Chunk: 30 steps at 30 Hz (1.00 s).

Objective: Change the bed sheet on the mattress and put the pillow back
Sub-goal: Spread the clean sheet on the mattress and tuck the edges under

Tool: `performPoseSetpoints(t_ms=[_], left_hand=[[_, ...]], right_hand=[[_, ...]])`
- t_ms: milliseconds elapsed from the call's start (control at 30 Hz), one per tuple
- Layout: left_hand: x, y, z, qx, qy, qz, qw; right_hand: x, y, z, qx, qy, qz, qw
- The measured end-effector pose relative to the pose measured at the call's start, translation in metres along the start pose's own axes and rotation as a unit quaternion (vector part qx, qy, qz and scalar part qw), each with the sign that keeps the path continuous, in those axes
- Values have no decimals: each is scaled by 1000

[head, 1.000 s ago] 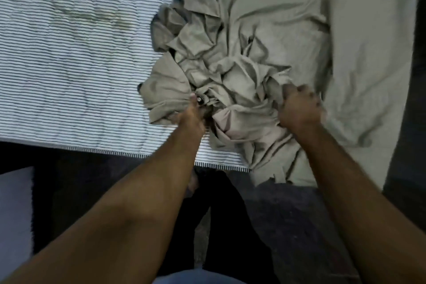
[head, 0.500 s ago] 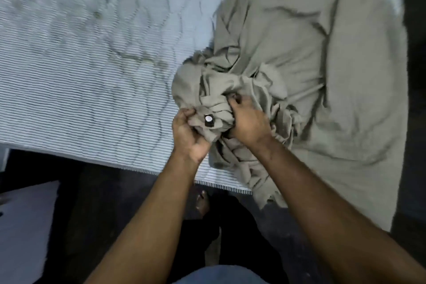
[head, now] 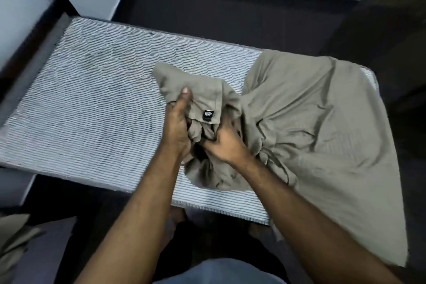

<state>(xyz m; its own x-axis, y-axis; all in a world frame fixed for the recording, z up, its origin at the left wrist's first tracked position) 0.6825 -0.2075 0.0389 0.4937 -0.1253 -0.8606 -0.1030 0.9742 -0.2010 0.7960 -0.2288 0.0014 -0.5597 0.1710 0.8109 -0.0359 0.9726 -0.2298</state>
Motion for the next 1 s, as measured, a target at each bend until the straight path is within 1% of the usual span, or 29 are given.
performPoseSetpoints(t_ms=[33, 67, 100, 133, 200, 233, 267, 333, 367, 400, 467, 533, 567, 600, 700, 767, 800, 867, 900, 967, 1000], left_hand=[[-15, 4, -12, 2, 30, 5, 1000], [-30, 9, -31, -10, 63, 17, 998], [-44, 12, -47, -21, 83, 32, 996], [-55, 14, -61, -32, 94, 45, 994], [-74, 19, -87, -29, 111, 67, 991], [-83, 21, -98, -24, 120, 86, 989], [-93, 23, -106, -21, 145, 106, 983], [-121, 29, -119, -29, 200, 158, 966], [-138, 33, -123, -30, 217, 188, 957], [-155, 40, -127, -27, 234, 215, 948], [-183, 57, -137, -29, 271, 257, 927], [-200, 71, -154, -52, 304, 276, 910], [-205, 75, -165, -69, 321, 275, 904], [-207, 76, -175, -82, 325, 267, 904], [-206, 70, -191, -68, 307, 241, 918], [-216, 62, -198, -58, 316, 236, 917], [-222, 61, -199, -51, 304, 238, 921], [-245, 53, -196, -36, 268, 270, 924], [-262, 46, -194, -37, 259, 296, 919], [-288, 38, -190, -42, 265, 339, 902], [-298, 35, -193, -49, 280, 358, 889]], right_hand=[[15, 1, 0, -48, -22, -7, 999], [31, 2, 3, -72, -19, -5, 997], [46, 3, 11, -75, -19, 0, 997], [62, 4, 20, -69, -47, -2, 997], [97, 8, 43, -69, -147, -23, 986], [111, 12, 54, -75, -154, -30, 985], [126, 14, 60, -78, -119, -26, 989], [151, 20, 74, -79, -9, -7, 997], [163, 22, 83, -58, 46, 7, 997], [177, 24, 95, -19, 96, 22, 995], [202, 26, 123, 69, 186, 53, 979], [223, 36, 146, 133, 253, 57, 957], [234, 42, 155, 152, 274, 39, 949], [243, 47, 161, 158, 270, 22, 950], [250, 64, 172, 123, 322, 11, 939], [256, 69, 179, 101, 319, 3, 942], [260, 71, 180, 91, 322, -6, 942], [279, 74, 181, 98, 346, -7, 933], [292, 78, 180, 100, 359, -9, 928], [317, 86, 181, 109, 366, -31, 924], [331, 86, 183, 120, 348, -46, 929]])
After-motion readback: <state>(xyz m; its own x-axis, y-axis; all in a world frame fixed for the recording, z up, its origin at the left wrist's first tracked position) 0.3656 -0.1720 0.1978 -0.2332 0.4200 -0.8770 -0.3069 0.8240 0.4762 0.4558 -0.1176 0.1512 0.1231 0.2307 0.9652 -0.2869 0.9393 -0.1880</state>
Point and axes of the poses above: each hand's wrist, its own y-axis towards the middle knuckle, its own z-axis out of the palm, x = y × z, the point moved 10 cm from there along y, towards the middle knuckle, and after that the axes turned 9 degrees about z, right-handed, at the moved point
